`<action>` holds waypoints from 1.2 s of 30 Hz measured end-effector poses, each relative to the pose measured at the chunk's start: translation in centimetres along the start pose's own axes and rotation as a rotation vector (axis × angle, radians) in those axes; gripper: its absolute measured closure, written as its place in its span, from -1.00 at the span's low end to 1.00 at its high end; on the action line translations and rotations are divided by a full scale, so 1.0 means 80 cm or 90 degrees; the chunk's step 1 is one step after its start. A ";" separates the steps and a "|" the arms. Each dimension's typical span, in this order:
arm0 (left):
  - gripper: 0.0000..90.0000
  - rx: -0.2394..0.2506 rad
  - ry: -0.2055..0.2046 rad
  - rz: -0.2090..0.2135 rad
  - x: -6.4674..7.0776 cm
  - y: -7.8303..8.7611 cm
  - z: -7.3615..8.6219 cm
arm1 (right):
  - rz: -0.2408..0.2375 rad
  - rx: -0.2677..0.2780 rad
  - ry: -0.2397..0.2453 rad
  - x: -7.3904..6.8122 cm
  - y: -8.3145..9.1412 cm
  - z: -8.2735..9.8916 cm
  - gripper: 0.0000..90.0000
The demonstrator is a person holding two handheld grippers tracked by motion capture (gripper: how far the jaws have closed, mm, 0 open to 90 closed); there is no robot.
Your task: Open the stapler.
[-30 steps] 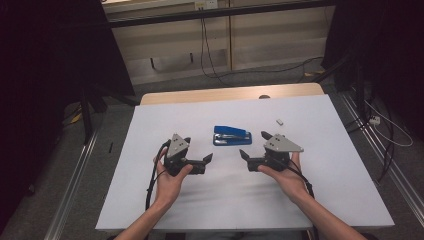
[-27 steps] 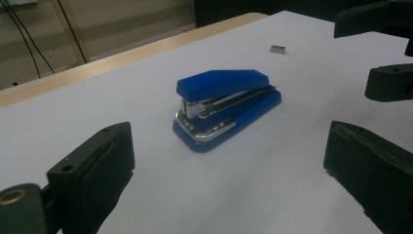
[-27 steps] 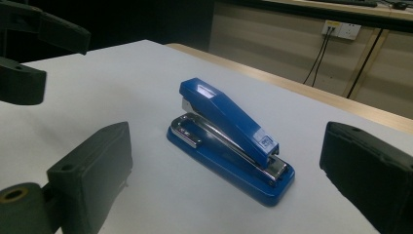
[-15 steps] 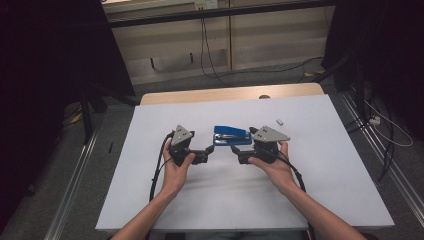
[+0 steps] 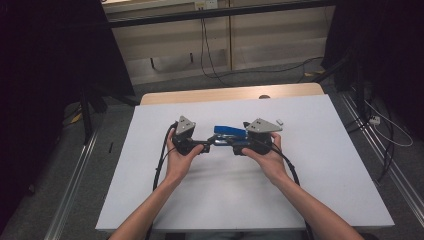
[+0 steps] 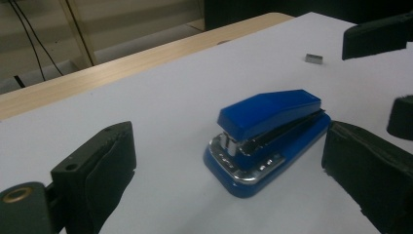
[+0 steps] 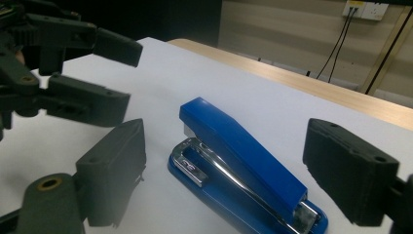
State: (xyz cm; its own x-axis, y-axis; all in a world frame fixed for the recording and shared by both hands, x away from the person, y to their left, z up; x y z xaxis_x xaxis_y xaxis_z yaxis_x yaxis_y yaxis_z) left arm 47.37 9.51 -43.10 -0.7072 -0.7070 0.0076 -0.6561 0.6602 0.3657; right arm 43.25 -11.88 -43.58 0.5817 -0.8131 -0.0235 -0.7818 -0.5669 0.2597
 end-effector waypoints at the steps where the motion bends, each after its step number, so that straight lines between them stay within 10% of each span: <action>1: -0.87 -0.002 -0.009 -0.005 -0.004 -0.004 -0.003 | -0.001 0.000 0.000 0.000 -0.002 0.000 -0.65; 14: -0.88 0.001 0.021 -0.003 -0.024 -0.002 0.003 | -0.007 -0.021 0.018 0.001 -0.015 0.015 -0.47; 36: -0.73 -0.035 0.050 0.013 -0.019 -0.012 0.016 | -0.037 -0.018 -0.022 0.001 -0.015 0.024 1.00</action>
State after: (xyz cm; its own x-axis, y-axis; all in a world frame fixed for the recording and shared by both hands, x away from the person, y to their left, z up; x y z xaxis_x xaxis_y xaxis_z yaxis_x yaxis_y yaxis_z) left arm 48.72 10.26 -44.64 -0.6959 -0.7128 0.0872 -0.6248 0.6608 0.4158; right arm 43.78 -11.52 -45.70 0.6175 -0.7832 -0.0728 -0.7400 -0.6097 0.2839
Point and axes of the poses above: each handheld gripper's, and its own axes: y roughly backward along the jaws, z roughly out of its underside, x roughly to its right, the point moved 3 cm from there along -y, roughly forward along the jaws, and after that the axes turned 5 degrees about x, right-handed, at the moved point
